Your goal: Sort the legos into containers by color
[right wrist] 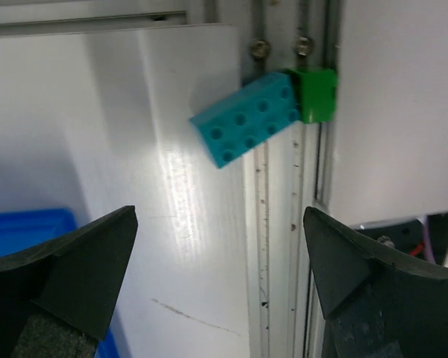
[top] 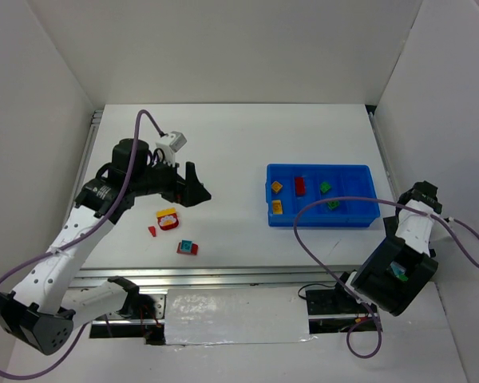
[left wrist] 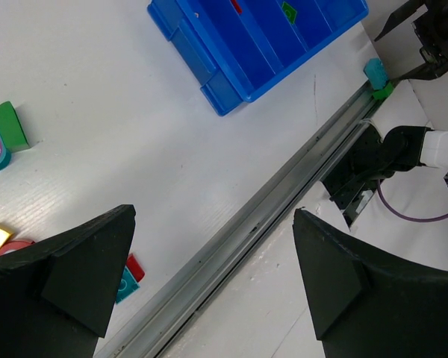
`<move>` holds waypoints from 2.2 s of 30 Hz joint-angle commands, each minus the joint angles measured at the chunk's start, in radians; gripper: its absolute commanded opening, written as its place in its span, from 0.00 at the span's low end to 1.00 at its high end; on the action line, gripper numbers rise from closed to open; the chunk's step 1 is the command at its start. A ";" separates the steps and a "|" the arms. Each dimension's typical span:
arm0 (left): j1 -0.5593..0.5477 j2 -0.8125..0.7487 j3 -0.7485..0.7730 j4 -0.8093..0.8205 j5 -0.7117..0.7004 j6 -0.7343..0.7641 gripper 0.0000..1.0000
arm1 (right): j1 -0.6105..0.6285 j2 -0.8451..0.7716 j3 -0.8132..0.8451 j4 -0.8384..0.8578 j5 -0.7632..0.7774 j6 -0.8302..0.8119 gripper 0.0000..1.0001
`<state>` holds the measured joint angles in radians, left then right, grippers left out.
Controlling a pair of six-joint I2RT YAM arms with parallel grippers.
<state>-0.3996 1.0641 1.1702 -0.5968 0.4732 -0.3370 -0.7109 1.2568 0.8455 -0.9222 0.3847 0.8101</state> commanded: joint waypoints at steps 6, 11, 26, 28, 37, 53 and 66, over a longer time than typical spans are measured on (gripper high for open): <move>0.004 -0.042 -0.004 0.051 0.041 0.019 0.99 | -0.009 -0.002 0.027 -0.083 0.093 0.092 1.00; 0.004 -0.059 -0.018 0.054 0.048 0.023 1.00 | -0.010 0.055 0.056 -0.067 0.131 0.055 1.00; 0.004 -0.067 -0.021 0.043 0.053 0.035 1.00 | -0.030 0.253 0.101 -0.017 0.114 0.017 1.00; 0.004 -0.067 -0.021 0.045 0.051 0.038 1.00 | -0.030 0.282 0.113 -0.032 0.129 0.032 1.00; 0.004 -0.084 -0.032 0.043 0.056 0.047 1.00 | -0.039 0.276 0.093 -0.023 0.190 0.092 1.00; 0.004 -0.082 -0.046 0.054 0.107 0.049 1.00 | -0.101 0.277 0.082 -0.055 0.310 0.216 1.00; 0.004 -0.084 -0.047 0.057 0.128 0.052 1.00 | -0.101 0.348 0.087 -0.086 0.287 0.276 1.00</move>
<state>-0.3996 1.0031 1.1252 -0.5751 0.5686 -0.3130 -0.7944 1.5871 0.9154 -0.9871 0.6441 1.0542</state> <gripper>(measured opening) 0.994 0.996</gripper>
